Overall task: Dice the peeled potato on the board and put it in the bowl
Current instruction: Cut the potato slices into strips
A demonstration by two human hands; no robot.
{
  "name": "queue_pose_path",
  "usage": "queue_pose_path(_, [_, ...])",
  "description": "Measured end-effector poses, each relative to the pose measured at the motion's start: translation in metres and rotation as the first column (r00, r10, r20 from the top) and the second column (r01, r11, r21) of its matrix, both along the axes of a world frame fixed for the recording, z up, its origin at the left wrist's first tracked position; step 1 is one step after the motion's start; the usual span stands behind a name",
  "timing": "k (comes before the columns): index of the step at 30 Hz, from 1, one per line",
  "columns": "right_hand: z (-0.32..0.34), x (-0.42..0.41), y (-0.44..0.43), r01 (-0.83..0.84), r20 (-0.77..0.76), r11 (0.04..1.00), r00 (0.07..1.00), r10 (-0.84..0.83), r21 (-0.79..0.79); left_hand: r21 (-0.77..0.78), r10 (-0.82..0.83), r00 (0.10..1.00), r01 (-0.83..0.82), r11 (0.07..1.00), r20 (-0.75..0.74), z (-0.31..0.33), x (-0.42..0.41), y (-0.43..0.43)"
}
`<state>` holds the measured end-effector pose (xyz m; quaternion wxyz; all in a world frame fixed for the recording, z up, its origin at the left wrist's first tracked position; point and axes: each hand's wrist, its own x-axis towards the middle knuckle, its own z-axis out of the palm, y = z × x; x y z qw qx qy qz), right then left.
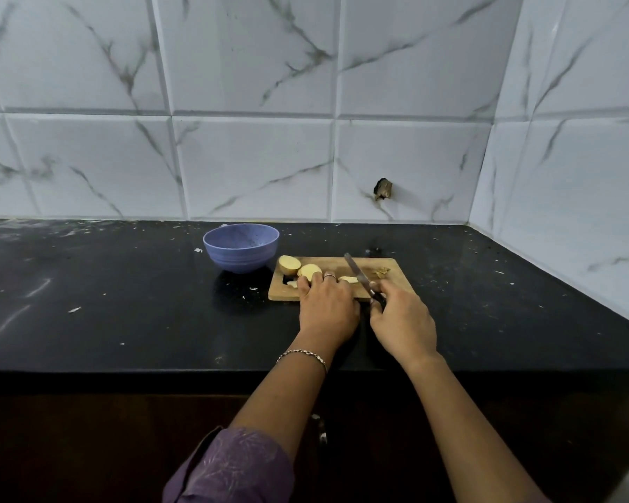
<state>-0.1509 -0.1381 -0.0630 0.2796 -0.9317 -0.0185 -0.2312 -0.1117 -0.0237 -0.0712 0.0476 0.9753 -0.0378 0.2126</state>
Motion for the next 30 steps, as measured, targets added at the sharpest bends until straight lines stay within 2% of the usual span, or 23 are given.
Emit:
queue_pose_path(6, [-0.002,0.004,0.004,0.042,-0.001,0.998,0.999,-0.042,-0.043,0.002,0.004,1.000,-0.004,1.000,-0.005,0.000,0.000,0.000])
queue_pose_path(16, [0.000,0.010,0.010,-0.030,-0.012,0.997,0.999,0.029,-0.074,-0.009,-0.015,1.000,0.015,1.000,-0.026,0.001,0.000,0.001])
queue_pose_path(22, [0.001,0.014,0.000,0.032,0.033,0.999,0.999,-0.033,0.044,-0.025,-0.041,0.999,0.041,0.999,-0.021,0.000,0.005,-0.001])
queue_pose_path(27, [0.000,0.019,-0.005,0.046,-0.030,0.993,0.999,-0.043,0.105,-0.046,-0.130,0.989,0.127,0.991,-0.066,0.002,0.020,-0.008])
queue_pose_path(30, [0.000,0.023,-0.008,0.049,-0.063,0.985,0.997,-0.039,0.168,-0.063,-0.123,0.991,0.120,0.991,-0.047,0.009,0.032,-0.013])
